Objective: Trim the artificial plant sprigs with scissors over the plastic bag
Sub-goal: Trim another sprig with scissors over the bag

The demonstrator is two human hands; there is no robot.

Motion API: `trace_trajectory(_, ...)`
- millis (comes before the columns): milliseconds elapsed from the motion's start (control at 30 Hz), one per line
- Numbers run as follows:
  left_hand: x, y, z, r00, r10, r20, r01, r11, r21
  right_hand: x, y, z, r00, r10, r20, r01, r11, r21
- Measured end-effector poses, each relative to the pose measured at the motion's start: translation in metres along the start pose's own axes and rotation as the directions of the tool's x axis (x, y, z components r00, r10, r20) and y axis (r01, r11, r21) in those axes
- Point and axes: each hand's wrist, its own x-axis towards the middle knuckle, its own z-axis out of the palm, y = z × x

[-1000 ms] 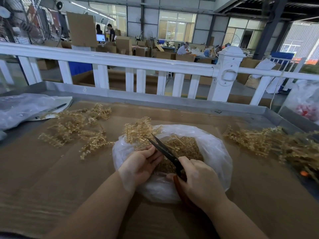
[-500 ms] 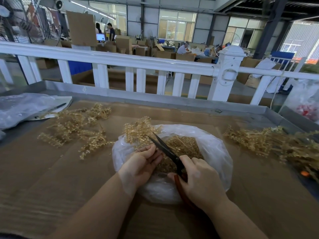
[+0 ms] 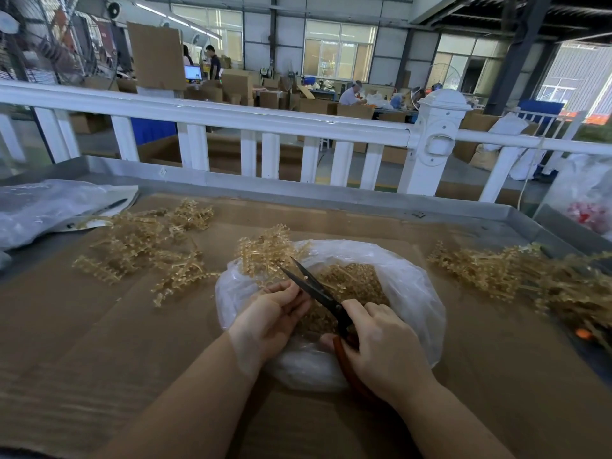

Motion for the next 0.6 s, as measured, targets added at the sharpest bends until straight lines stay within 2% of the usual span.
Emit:
trace_trajectory(367, 0.0011, 0.0005, -0.0014, 1.000, -0.008, 0.001, 0.008, 1.000, 0.011, 0.0024, 0.0003, -0.0006, 0.999, -0.029, 0.026, 0.028, 0.998, 0.051)
trace_trajectory(600, 0.0061, -0.0013, -0.0067, 1.000, -0.003, 0.030, 0.002, 1.000, 0.021, 0.0040, 0.0014, -0.0015, 0.998, -0.053, 0.029, 0.052, 0.998, 0.022)
